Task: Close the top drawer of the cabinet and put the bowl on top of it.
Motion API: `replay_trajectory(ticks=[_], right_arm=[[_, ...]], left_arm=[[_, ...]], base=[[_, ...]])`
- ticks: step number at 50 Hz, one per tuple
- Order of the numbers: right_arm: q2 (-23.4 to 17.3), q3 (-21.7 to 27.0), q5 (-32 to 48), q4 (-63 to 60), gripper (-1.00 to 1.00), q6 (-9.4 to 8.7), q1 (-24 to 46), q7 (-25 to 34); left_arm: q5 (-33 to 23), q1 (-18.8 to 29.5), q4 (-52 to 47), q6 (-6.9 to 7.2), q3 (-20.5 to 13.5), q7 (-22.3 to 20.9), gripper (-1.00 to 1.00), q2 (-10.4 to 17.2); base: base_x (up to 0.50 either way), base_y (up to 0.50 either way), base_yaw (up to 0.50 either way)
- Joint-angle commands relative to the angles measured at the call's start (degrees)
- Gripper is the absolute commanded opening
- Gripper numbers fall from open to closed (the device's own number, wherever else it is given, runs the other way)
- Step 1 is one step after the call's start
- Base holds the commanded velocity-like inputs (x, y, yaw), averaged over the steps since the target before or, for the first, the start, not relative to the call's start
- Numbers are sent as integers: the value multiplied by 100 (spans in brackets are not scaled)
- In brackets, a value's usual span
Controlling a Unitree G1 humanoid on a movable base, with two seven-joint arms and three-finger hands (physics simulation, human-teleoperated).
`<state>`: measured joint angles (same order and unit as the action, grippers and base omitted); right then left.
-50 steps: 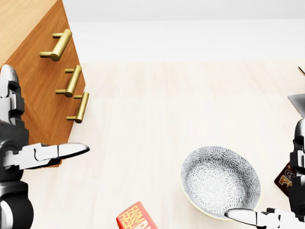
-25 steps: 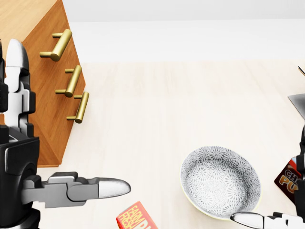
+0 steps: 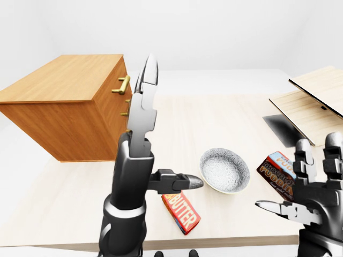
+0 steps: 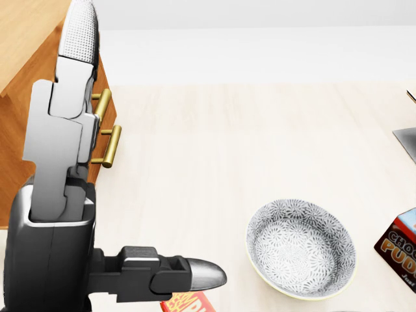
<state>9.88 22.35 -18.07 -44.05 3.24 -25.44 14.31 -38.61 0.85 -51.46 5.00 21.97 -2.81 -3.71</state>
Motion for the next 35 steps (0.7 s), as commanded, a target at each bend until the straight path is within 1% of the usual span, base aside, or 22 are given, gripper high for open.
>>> replay_trajectory(ticks=[1,3,4,6,7,10,18,24,25,30,35], right_arm=[[243,1026,-739,-1328,100,-824,19,214],[239,1183,-703,-1229,100,-824,247,246],[256,1201,-695,-1230,100,-824,265,265],[252,1290,-709,-1223,100,-824,342,283],[248,1286,-659,-1165,100,-824,394,299],[261,1303,-655,-1105,100,-824,414,335],[242,1338,-690,-1068,100,-824,447,324],[225,1316,-662,-1041,100,-824,465,290],[228,1309,-662,-1029,100,-824,458,300],[269,1279,-649,-1032,100,-824,410,344],[263,1224,-600,-997,100,-824,420,339]], left_arm=[[-997,37,199,0,472,-349,100,-179],[-1234,74,276,0,566,-429,100,-239],[-1251,69,280,0,563,-442,100,-254],[-1432,72,392,0,665,-497,100,-304],[-1569,44,461,0,764,-527,100,-317],[-1704,20,598,0,823,-543,100,-359],[-1828,65,848,0,879,-608,100,-469],[-2068,48,858,0,1084,-683,100,-560],[-2078,-14,857,0,1167,-676,100,-544],[-2031,-125,961,0,1250,-551,100,-478],[-2195,-180,987,0,1439,-570,100,-476]], base=[[0,0,0],[0,0,0],[0,0,0],[0,0,0],[0,0,0],[0,0,0],[0,0,0],[0,0,0],[0,0,0],[0,0,0],[0,0,0]])
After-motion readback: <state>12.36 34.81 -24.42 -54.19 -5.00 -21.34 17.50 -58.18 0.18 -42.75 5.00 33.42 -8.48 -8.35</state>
